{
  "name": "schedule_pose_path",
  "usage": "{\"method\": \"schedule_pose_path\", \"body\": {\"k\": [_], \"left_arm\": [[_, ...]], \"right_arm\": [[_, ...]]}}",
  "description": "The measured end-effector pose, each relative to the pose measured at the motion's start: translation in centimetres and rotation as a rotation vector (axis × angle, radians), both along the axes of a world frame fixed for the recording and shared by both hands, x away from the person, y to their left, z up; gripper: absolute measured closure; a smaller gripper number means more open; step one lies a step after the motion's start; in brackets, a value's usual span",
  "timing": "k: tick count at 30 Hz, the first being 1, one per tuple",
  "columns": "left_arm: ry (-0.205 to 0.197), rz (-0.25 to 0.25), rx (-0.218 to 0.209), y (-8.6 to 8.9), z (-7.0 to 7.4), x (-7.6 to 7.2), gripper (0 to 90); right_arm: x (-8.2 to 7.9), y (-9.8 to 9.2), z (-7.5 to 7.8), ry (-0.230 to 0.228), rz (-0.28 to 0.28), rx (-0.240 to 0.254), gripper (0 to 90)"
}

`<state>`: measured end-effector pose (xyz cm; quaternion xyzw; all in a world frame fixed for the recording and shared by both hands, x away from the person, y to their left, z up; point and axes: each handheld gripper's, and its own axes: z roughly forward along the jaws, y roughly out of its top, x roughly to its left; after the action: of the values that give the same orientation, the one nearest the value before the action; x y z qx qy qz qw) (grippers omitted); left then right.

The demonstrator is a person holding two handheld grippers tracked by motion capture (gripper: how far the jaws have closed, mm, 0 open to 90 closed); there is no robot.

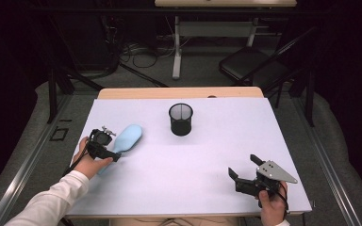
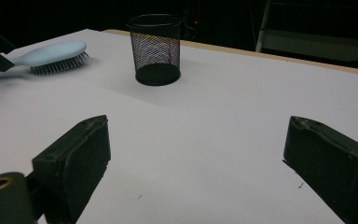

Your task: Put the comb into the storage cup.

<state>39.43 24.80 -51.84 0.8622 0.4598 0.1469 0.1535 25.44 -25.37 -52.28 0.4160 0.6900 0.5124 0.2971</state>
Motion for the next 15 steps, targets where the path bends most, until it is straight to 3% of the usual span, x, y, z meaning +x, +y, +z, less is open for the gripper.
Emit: {"method": "schedule_pose_path", "body": {"k": [4, 8, 15], "left_arm": [[0.001, -0.014, 0.027, -0.20, -0.18, 0.04, 33.9], [0.006, -0.030, 0.027, -0.38, -0.31, 0.16, 41.7], [0.017, -0.034, 0.039, -0.57, -0.69, 0.36, 46.4]], "right_arm": [[0.00, 0.01, 0.01, 0.001, 0.000, -0.001, 6.9], [0.00, 0.00, 0.00, 0.001, 0.001, -0.002, 6.9], [0.01, -0.02, 0.00, 0.001, 0.000, -0.002, 7.1]]}}
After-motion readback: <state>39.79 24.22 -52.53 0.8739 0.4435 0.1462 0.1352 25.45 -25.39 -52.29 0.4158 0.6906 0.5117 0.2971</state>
